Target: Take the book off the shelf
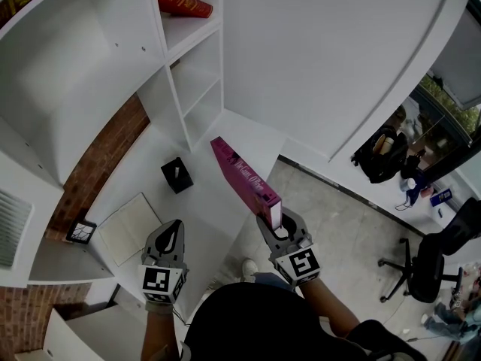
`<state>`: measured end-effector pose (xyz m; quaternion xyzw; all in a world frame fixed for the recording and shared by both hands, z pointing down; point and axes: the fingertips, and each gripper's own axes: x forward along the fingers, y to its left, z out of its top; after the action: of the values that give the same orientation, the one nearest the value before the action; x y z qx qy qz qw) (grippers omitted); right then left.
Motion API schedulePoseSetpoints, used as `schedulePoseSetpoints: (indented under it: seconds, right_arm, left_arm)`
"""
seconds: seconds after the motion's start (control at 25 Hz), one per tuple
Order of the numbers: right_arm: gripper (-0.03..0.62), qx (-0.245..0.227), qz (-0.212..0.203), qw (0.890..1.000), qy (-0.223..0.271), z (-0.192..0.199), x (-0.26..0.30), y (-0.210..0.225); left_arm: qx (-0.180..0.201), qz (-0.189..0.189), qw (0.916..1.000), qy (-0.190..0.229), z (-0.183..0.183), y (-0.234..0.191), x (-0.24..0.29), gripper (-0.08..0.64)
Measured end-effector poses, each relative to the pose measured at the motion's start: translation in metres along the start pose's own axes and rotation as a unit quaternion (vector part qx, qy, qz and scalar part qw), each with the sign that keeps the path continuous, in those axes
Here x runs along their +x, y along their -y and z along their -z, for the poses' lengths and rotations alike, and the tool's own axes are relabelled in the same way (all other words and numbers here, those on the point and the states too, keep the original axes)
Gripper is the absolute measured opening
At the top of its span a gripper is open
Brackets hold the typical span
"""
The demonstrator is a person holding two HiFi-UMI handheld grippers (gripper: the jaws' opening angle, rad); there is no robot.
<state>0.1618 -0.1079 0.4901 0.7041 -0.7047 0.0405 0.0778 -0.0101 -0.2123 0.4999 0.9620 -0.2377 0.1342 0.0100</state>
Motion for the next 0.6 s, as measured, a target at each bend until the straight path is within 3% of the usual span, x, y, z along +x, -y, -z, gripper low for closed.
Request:
schedulePoseSetpoints:
  seconds: [0.6]
  right_arm:
    - [0.143,0.005,-0.004,1.000,-0.007,0.0039,0.0032,-0.0029]
  left_arm:
    - [0.002,-0.010,0.9999,-0.002,-0.0006,-0.0051,-0.0050,0.009]
